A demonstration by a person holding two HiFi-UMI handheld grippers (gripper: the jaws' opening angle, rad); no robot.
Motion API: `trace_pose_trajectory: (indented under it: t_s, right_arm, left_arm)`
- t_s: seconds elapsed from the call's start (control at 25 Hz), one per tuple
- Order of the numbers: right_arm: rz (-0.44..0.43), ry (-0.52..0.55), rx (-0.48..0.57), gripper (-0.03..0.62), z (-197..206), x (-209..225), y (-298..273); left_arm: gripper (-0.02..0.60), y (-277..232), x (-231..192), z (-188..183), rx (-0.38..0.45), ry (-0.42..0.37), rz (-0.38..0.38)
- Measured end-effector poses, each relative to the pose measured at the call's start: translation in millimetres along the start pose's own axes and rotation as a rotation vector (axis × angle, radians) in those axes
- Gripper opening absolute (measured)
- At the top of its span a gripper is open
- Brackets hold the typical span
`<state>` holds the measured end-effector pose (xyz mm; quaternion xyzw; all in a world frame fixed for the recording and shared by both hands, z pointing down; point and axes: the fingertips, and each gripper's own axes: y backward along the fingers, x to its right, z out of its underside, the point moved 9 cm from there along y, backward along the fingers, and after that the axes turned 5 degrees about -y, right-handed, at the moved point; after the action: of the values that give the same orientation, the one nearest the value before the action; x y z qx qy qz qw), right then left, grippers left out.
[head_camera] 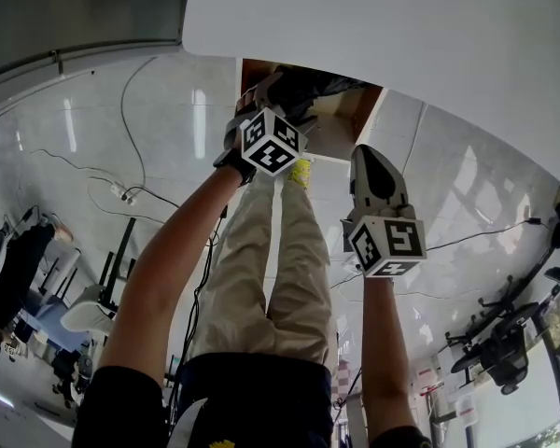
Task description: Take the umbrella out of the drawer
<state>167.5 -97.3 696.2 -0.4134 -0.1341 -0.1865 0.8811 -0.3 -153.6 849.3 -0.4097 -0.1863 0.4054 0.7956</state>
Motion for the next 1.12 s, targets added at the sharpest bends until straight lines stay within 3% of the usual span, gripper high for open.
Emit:
trace_pose_trajectory:
  t_s: [1.12]
  right_arm:
    - [-0.027, -0.055, -0.034, 0.023, 8.3, -2.2, -20.3]
  left_arm:
    - [0.474, -71.0, -11.6, 21.3, -0.221, -0.027, -0.016]
